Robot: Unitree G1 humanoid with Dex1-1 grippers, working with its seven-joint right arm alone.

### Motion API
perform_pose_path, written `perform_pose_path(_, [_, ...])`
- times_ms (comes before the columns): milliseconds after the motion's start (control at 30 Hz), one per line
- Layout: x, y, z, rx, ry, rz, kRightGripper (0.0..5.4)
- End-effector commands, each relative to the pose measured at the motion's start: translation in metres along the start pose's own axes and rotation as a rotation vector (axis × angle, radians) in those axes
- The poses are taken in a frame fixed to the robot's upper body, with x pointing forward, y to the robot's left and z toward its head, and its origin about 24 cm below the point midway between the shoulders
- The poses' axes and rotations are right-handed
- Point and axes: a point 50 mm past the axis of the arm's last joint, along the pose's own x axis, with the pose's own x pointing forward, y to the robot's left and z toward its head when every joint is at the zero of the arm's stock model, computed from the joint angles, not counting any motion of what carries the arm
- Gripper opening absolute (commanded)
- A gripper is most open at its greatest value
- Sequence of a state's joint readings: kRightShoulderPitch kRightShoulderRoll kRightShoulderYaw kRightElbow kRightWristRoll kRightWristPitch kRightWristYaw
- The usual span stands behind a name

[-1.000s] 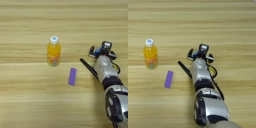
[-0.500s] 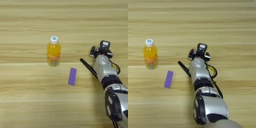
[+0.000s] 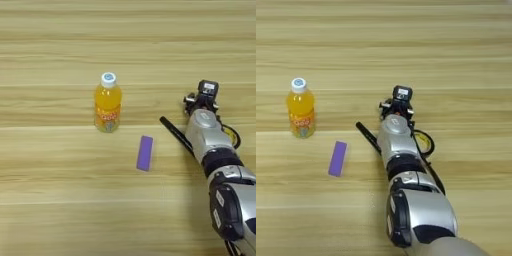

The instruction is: Move the objects on the table

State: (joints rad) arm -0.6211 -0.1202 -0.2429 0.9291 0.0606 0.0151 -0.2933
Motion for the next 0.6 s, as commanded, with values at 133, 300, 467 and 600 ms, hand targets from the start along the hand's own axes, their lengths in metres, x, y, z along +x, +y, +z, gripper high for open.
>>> perform_pose_path(133, [0.007, 0.003, 0.038, -0.007, -0.111, 0.006, 1.55])
perform_pose_path(300, [0.006, 0.003, 0.037, -0.011, -0.114, 0.007, 1.42])
perform_pose_path(467, [0.006, 0.003, 0.039, -0.021, -0.135, -0.001, 1.42])
perform_pose_path(600, [0.002, 0.001, 0.047, -0.053, -0.230, -0.034, 1.42])
